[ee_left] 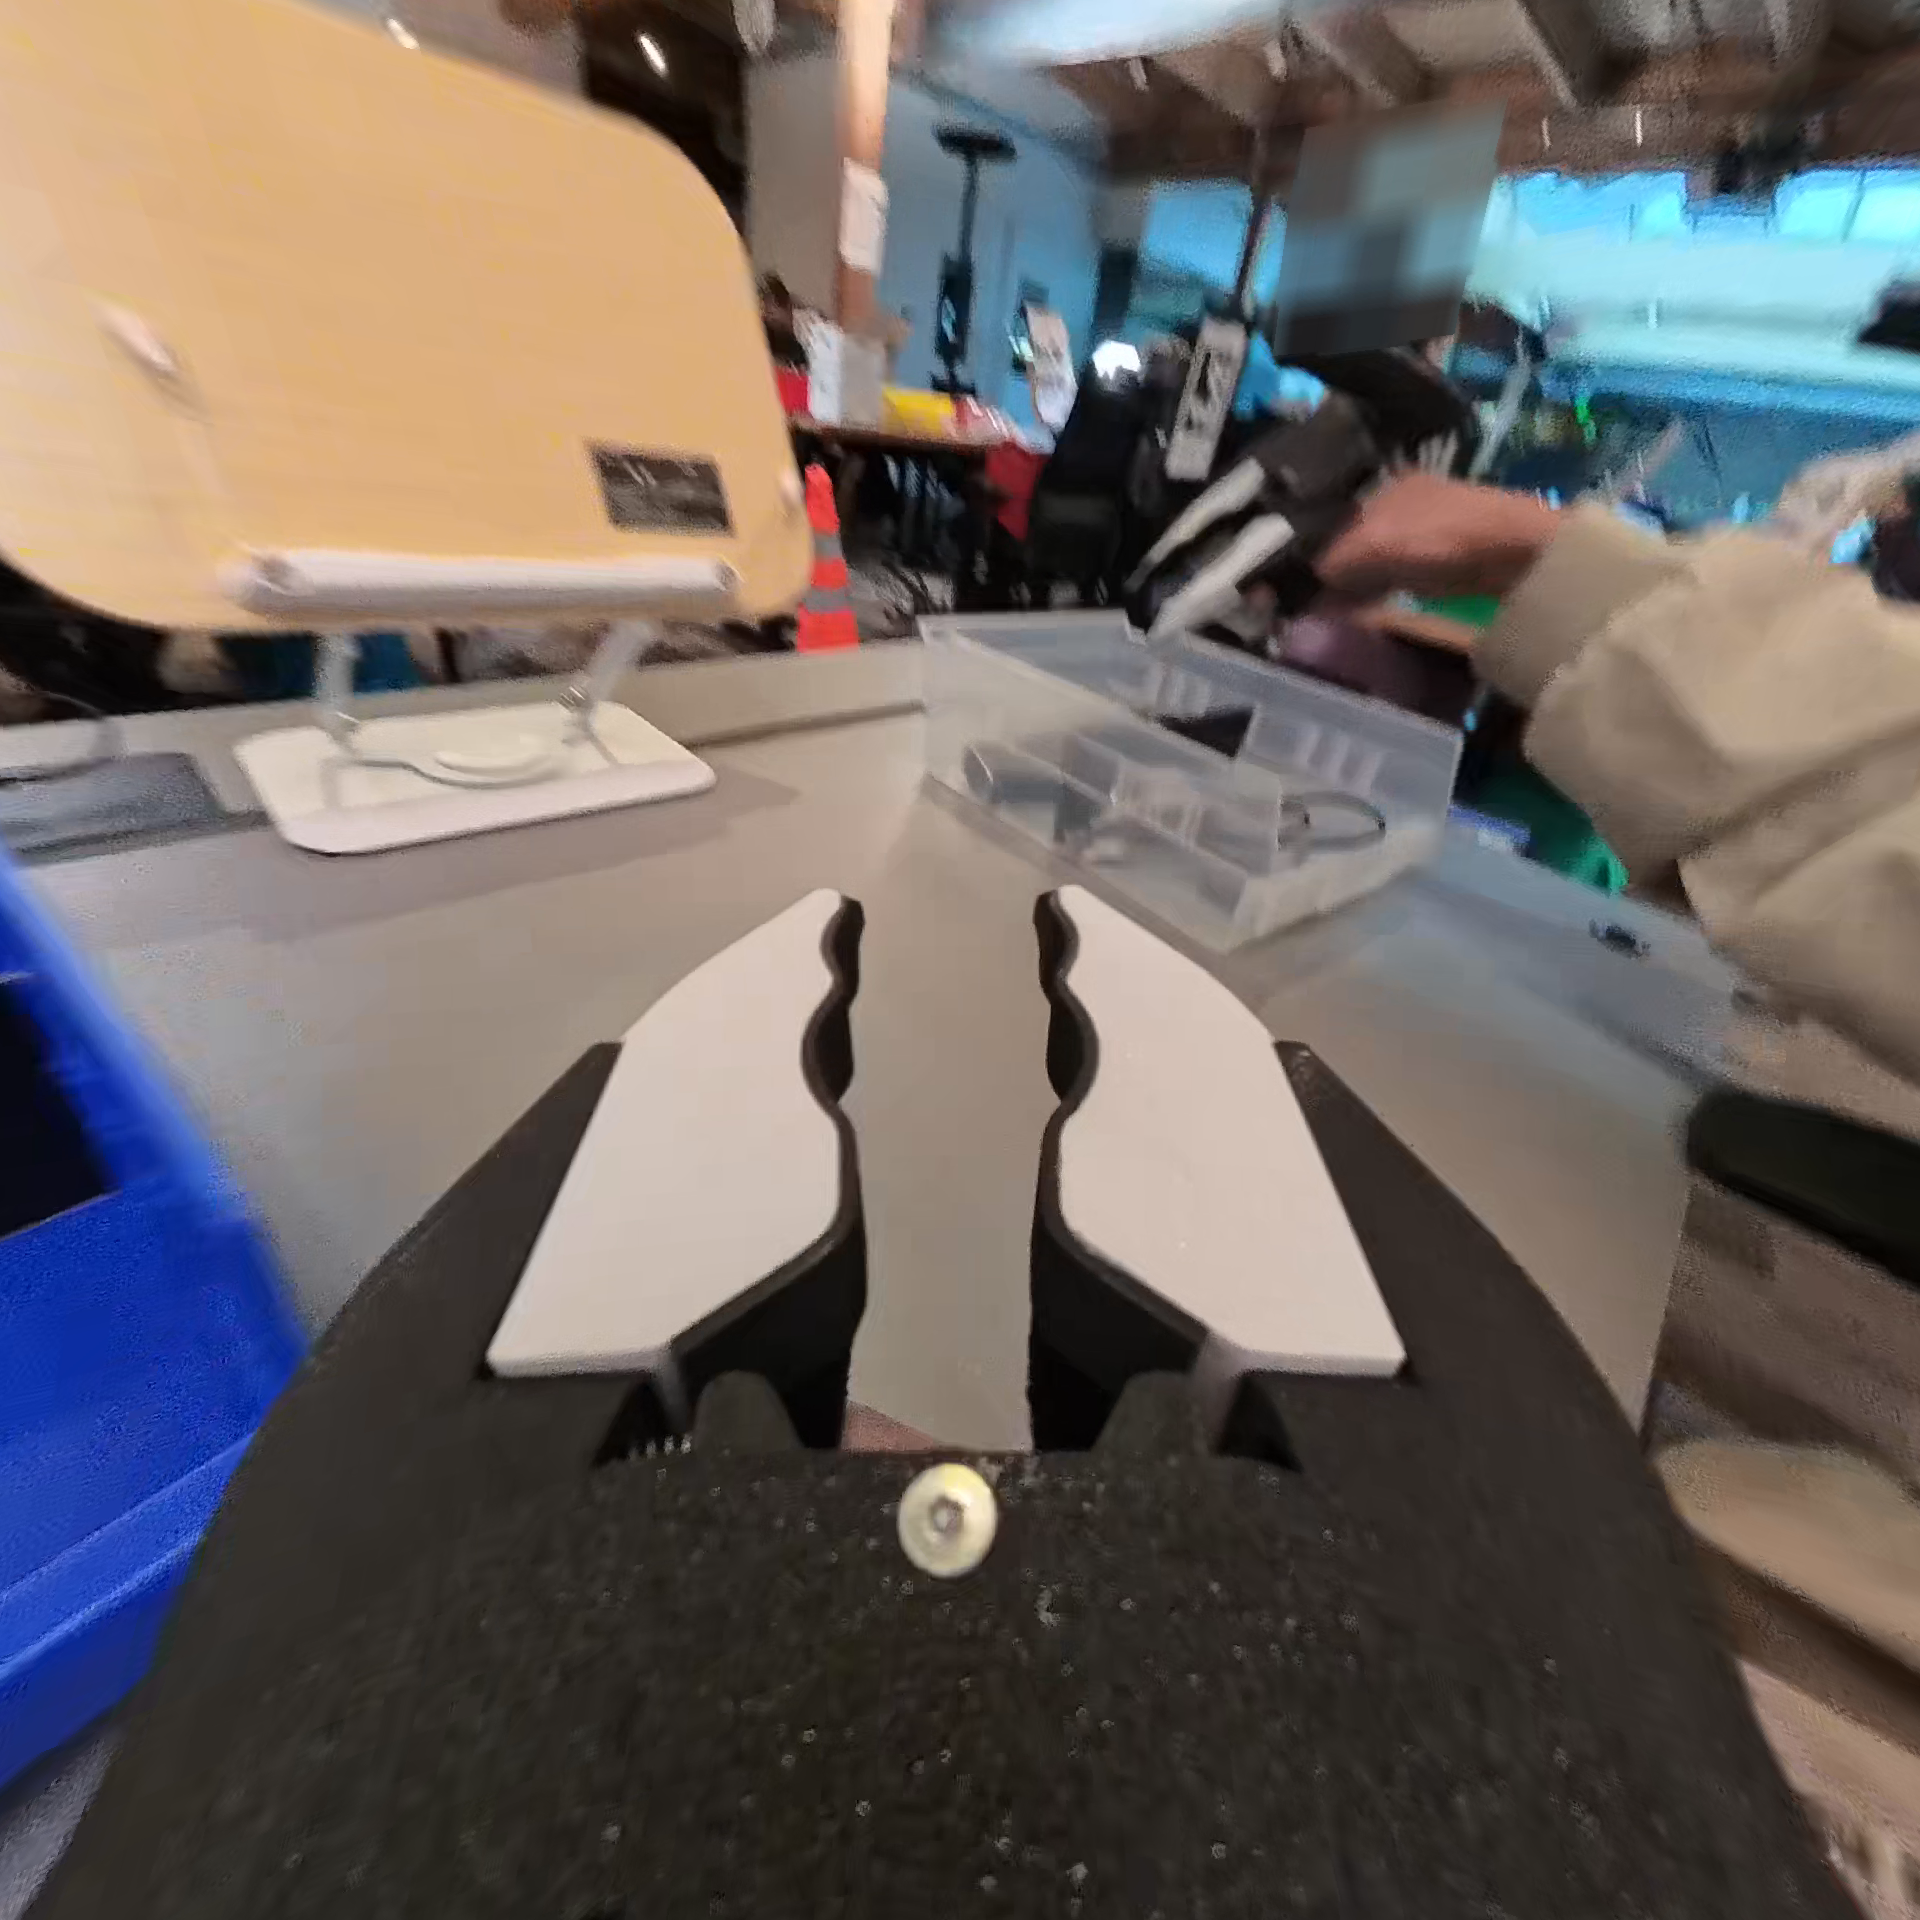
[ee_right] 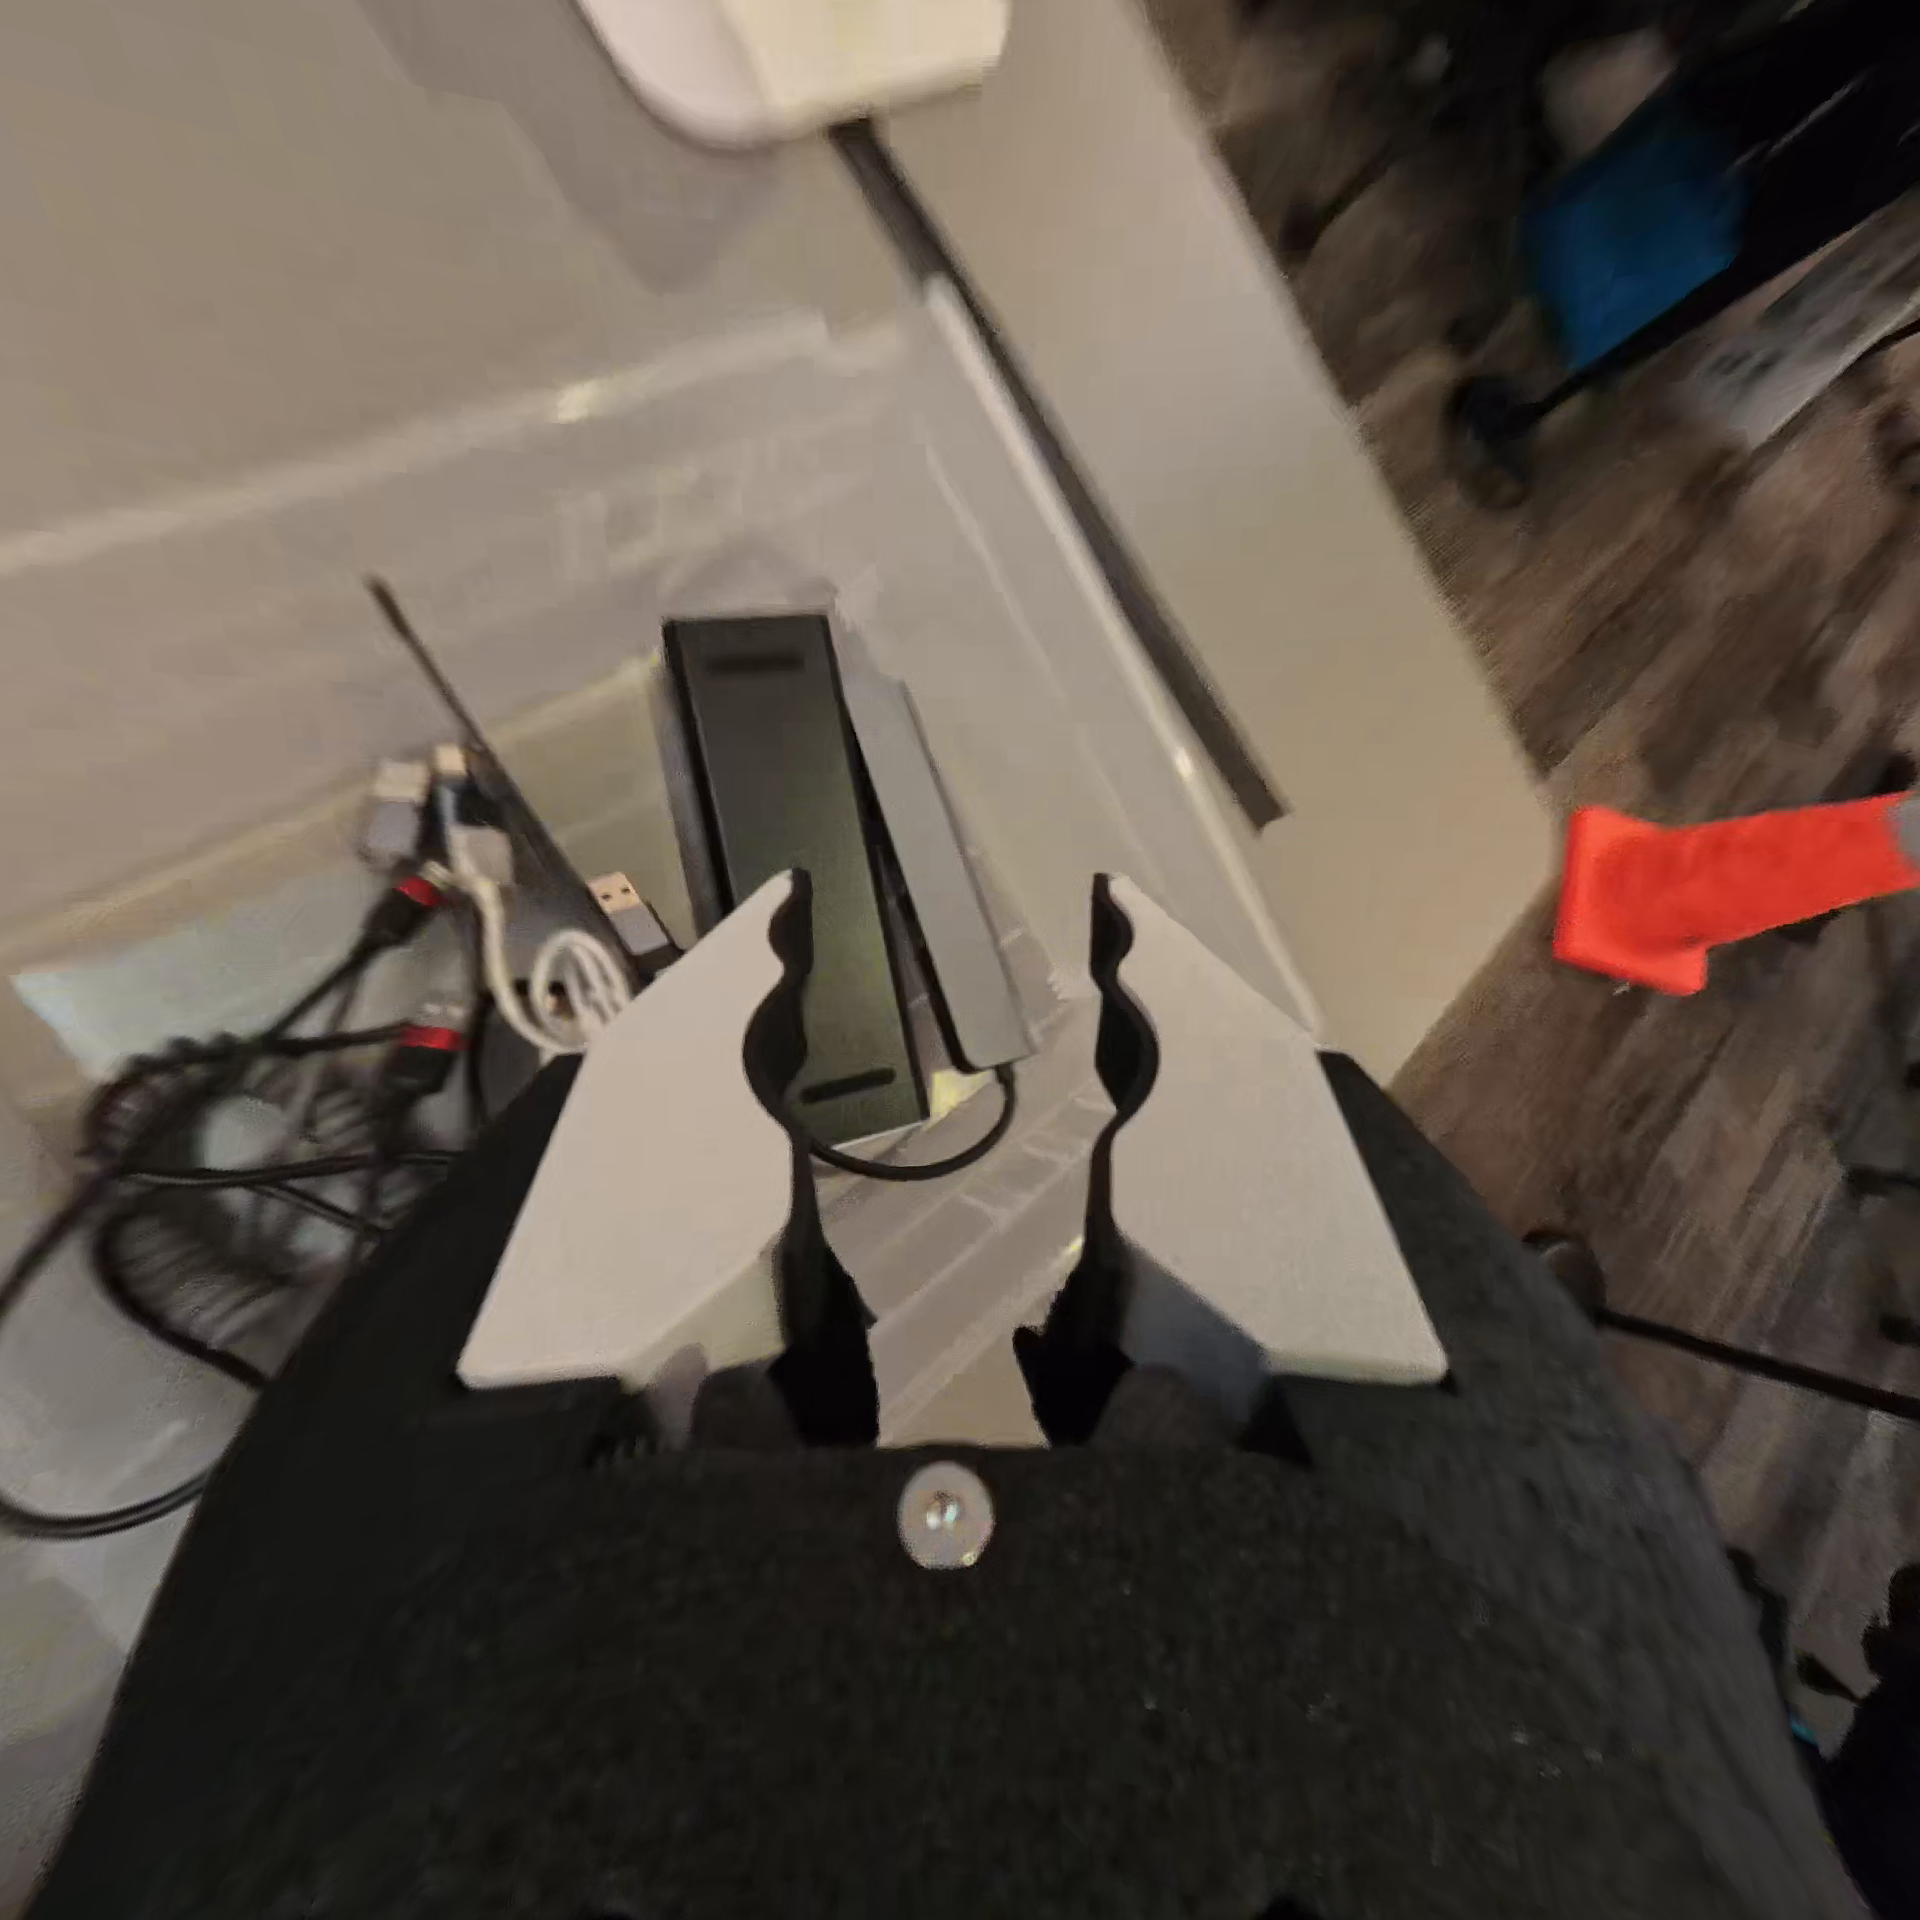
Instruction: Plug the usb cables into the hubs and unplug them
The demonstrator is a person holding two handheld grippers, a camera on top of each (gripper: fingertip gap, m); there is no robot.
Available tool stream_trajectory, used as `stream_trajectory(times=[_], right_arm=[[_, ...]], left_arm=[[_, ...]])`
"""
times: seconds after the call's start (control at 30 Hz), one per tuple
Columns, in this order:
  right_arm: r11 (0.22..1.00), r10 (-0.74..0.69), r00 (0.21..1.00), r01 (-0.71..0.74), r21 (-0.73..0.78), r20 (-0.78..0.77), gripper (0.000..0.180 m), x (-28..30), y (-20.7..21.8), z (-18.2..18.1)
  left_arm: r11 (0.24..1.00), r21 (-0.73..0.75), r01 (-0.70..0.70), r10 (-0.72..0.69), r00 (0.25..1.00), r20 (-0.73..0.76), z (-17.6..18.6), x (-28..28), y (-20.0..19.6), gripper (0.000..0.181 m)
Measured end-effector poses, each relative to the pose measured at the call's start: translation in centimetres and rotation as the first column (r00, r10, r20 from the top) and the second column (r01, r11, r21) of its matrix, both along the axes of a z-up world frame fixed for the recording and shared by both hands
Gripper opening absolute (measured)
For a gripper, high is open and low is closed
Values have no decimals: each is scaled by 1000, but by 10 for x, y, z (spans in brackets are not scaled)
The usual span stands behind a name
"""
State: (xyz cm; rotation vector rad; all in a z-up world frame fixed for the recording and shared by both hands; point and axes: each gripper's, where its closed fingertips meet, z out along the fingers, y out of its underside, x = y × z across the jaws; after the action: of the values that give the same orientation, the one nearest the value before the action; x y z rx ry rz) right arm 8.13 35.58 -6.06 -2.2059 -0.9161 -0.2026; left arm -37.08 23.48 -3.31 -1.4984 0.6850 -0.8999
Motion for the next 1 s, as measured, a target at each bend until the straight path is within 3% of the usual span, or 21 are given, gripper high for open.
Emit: stream_trajectory(times=[0.1,0.2,0.33,0.43,0.47,0.6,0.73,1.0], right_arm=[[976,-33,998,46,215,-62,56,-28,-38,49],[916,-115,961,200,346,-252,54,-63,-89,59],[768,-269,793,520,375,-547,56,-89,-146,23],[645,-353,627,701,305,-694,53,-94,-179,-15],[618,-363,605,726,302,-709,52,-93,-185,-22],[573,-403,681,709,412,-611,55,-78,-186,-12],[628,-430,698,687,366,-573,55,-81,-183,-29],[693,-407,707,651,308,-579,55,-98,-185,-40]], left_arm=[[973,-17,-232,232,973,2,7,-70,16,43],[880,-36,-473,470,880,-73,-13,-144,30,47],[772,-59,-633,627,773,-99,-35,-195,37,40],[777,-107,-621,619,784,-54,-41,-196,40,37],[782,-128,-610,608,792,-61,-45,-194,41,37],[744,-149,-651,644,759,-97,-52,-196,44,44],[665,-121,-737,712,675,-195,-62,-204,48,45],[726,-76,-684,655,720,-227,-64,-177,40,56]])
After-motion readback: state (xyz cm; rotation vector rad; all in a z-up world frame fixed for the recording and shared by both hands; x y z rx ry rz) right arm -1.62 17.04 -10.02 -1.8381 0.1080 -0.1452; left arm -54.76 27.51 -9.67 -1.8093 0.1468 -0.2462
